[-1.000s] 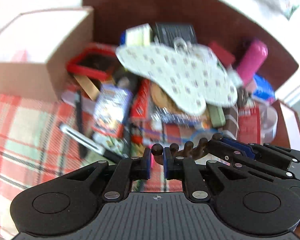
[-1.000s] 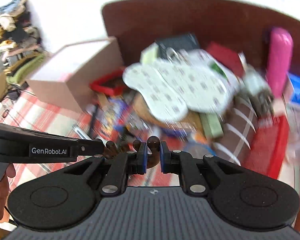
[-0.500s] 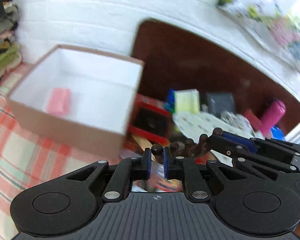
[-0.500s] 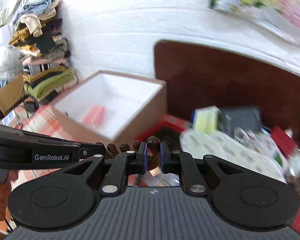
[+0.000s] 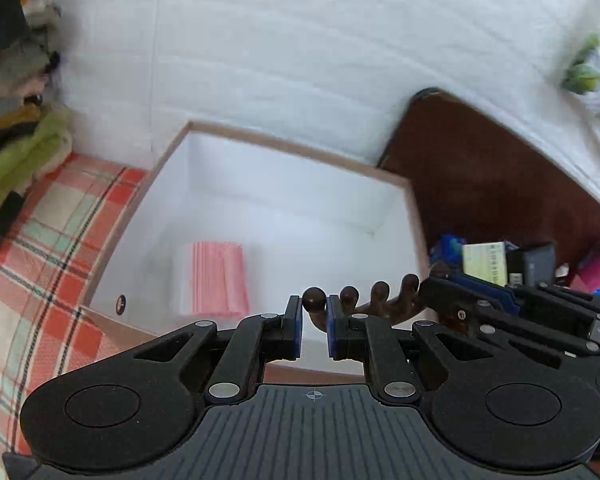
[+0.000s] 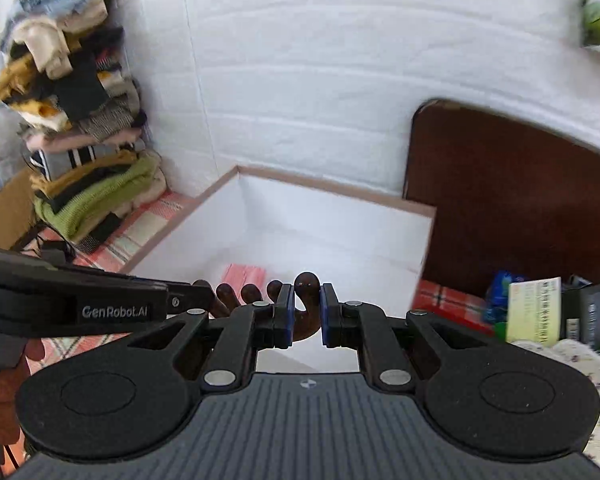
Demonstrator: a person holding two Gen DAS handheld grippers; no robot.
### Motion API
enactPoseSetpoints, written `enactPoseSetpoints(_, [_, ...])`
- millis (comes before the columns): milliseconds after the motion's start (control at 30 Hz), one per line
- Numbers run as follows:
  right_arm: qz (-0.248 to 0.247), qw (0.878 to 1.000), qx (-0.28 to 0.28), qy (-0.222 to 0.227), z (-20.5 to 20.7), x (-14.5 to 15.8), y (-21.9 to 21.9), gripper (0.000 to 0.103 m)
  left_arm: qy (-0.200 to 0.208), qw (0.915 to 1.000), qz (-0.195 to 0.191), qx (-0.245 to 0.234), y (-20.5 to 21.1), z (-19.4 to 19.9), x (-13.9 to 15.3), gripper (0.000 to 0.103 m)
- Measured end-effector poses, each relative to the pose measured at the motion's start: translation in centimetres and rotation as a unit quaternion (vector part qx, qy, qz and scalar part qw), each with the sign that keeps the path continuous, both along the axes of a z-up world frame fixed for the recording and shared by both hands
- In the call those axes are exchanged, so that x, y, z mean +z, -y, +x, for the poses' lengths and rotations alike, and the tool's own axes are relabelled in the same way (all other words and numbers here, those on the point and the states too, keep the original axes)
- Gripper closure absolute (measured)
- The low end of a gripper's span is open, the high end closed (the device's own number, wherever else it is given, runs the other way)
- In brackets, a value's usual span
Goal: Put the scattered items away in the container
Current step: 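Carry the comb into the white box and open the left gripper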
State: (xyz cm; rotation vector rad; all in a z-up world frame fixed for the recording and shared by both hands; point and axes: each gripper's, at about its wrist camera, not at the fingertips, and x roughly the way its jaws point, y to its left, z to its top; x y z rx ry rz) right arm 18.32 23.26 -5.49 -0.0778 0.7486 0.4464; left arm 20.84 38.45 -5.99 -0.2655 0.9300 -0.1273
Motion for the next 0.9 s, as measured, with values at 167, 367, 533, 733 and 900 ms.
enactPoseSetpoints(167, [-0.024, 0.999, -0.013, -0.034, 1.7, -2.6, -1.3, 0.089, -0.035, 0.9993, -0.009, -0.012, -0.9, 1.9, -3.0, 0.095])
enactPoseSetpoints(367, [-0.043, 0.996, -0.016, -0.070, 3.1, -5.3, -1.9, 0.088, -0.069, 0.9974, -0.008, -0.019, -1.3, 3.3, -5.6, 0.094])
enactPoseSetpoints(533, [-0.045, 0.993, -0.020, -0.103, 3.7, -7.1, -2.0, 0.088, -0.089, 0.9958, -0.004, -0.024, -1.4, 4.0, -7.1, 0.090])
enactPoseSetpoints(733, [-0.049, 0.989, -0.019, -0.136, 4.4, -8.9, -2.1, 0.087, -0.100, 0.9945, -0.004, -0.029, -1.2, 5.0, -8.2, 0.072])
enactPoseSetpoints(900, [-0.053, 0.990, -0.014, -0.129, 5.0, -9.2, -2.4, 0.073, -0.095, 0.9952, -0.012, -0.023, -1.0, 5.4, -8.4, 0.038])
